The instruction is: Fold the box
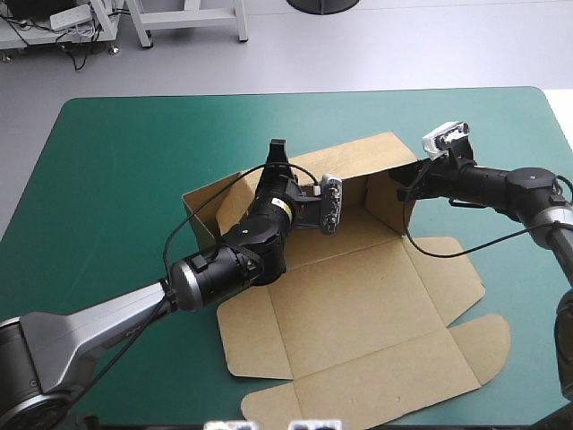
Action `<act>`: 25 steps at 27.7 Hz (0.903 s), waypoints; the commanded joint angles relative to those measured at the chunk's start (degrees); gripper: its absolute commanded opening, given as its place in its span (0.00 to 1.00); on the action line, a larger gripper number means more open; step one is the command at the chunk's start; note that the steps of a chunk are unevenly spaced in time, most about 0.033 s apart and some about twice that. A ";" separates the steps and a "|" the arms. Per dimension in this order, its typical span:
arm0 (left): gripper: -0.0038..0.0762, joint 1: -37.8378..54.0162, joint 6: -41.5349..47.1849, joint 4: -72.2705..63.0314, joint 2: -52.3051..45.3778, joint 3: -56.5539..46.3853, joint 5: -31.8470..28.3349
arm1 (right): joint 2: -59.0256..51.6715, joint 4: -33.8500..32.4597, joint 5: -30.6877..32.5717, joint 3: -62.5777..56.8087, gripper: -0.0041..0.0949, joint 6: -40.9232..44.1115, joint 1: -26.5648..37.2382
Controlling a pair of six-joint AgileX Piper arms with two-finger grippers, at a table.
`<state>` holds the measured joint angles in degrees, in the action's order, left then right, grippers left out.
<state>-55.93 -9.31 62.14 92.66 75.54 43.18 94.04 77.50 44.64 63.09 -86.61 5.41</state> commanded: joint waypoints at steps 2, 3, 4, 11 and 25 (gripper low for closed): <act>0.12 -0.68 -0.47 0.28 -1.40 1.27 -3.06 | -1.79 1.04 2.58 1.36 0.05 3.81 0.35; 0.17 -0.68 -0.47 0.28 -1.27 1.27 -2.95 | -1.79 1.05 2.61 1.36 0.05 3.81 0.35; 0.21 -0.68 -0.47 0.17 -0.80 1.27 -2.95 | -1.79 1.05 2.71 1.36 0.04 3.89 0.35; 0.53 -0.97 6.41 0.09 0.03 1.27 -7.16 | -1.79 0.81 2.83 1.36 0.05 5.18 0.35; 0.53 -12.67 12.34 0.89 -9.65 1.27 -17.45 | -1.79 -3.91 2.60 1.36 0.05 12.28 0.35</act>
<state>-67.66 0.50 61.49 88.73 75.19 27.92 93.99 74.02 43.03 63.82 -76.86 5.75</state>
